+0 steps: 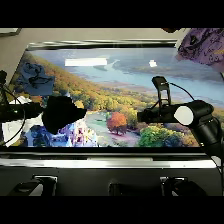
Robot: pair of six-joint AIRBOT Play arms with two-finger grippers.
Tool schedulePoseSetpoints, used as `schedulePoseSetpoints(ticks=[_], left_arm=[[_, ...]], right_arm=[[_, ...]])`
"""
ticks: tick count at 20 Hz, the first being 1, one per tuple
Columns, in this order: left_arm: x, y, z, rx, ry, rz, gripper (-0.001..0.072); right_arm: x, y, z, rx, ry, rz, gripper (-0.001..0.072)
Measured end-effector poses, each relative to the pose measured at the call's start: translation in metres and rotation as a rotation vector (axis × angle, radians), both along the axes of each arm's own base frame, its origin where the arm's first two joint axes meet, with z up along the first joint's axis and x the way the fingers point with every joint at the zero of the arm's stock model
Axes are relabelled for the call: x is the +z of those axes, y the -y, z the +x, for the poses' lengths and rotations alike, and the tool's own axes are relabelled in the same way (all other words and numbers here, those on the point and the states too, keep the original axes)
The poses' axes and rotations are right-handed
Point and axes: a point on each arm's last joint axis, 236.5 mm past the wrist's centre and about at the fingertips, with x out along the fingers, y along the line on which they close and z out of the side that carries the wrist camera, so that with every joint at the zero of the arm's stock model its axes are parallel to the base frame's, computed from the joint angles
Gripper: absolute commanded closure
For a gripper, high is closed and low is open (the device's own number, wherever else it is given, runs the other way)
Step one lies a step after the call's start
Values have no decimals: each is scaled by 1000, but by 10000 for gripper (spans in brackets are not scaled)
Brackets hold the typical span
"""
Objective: Fold the clothes and pants, and hang the long-sleeved shirts on hangers.
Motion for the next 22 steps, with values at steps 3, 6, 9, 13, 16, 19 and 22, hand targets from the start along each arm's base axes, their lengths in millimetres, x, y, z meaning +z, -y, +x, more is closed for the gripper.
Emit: schedulePoseSetpoints(ticks=[3, 6, 9, 13, 16, 19, 22], left_arm=[[0, 0, 0, 0, 0, 0, 687], [-2, 0, 1, 1, -5, 1, -6], [-13, -9, 4, 73, -52, -6, -13], [-52, -40, 21, 174, -140, 87, -13], [-92, -59, 49, 209, -176, 159, -13], [-137, -67, 76, 219, -201, 189, -13], [-177, -69, 91, 241, -232, 188, 23]], right_arm=[[4, -2, 7, -6, 32, 12, 678], [9, -4, 15, -14, 72, 27, 678], [12, -5, 19, -18, 89, 34, 678], [14, -5, 21, -23, 100, 40, 678], [14, -5, 21, -23, 100, 40, 678], [14, -5, 21, -23, 100, 40, 677], [14, -5, 21, -22, 100, 40, 676]])
